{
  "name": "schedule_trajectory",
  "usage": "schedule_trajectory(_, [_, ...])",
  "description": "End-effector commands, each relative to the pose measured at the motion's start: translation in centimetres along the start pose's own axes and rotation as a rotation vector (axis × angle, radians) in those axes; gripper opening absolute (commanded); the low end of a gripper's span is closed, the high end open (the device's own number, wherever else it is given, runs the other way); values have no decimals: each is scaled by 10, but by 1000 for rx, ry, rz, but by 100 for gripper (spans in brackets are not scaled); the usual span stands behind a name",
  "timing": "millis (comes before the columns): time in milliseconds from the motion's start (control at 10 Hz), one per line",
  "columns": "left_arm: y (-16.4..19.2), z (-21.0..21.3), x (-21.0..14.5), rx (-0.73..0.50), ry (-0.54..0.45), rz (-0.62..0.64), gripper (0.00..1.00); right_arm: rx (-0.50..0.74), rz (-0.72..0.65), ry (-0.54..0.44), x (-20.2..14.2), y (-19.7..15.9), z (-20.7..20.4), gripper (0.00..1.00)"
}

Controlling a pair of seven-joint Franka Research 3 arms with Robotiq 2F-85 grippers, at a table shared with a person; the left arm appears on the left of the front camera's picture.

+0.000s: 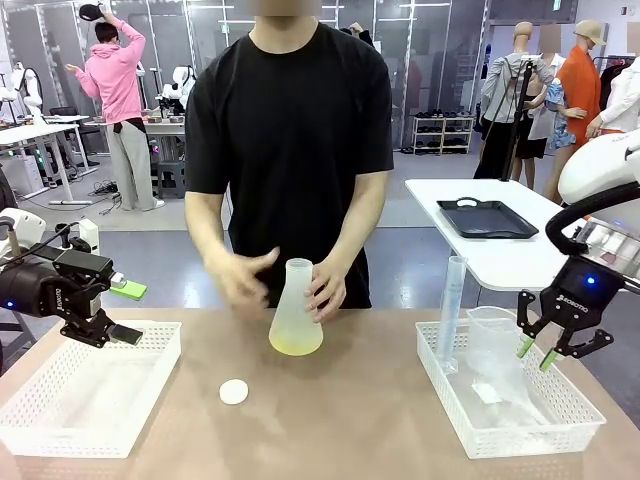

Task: Prepare the solutions needed for the experiment.
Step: Once the solution is in the Big flask , pick up the Plastic Funnel and place it back into the right Organizing basket, then when the human places the Big flask in the center of the table, pick up the Big flask and place it in the left Organizing basket.

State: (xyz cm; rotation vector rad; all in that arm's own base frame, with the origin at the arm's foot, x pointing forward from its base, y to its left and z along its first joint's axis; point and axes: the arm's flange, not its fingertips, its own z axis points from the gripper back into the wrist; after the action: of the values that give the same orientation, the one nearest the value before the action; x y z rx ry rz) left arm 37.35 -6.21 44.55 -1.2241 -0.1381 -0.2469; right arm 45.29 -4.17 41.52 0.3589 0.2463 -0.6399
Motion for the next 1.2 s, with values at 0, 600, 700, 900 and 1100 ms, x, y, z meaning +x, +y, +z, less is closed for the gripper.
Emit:
schedule_trajectory(0, [-2,-1,1,-21,-6,-6,100,-6,1,15,-2,0,-1,33])
schedule_trajectory(600, [-2,-1,1,-21,-6,-6,100,-6,1,15,-2,0,-1,33])
schedule_trajectory(700, [-2,-1,1,-21,-6,-6,100,-6,1,15,-2,0,-1,33])
schedule_trajectory(900, [-2,-1,1,-21,-6,-6,100,-6,1,15,-2,0,-1,33])
schedule_trajectory(1100, [-2,-1,1,-21,-6,-6,100,-4,0,12,-1,-1,-1,33])
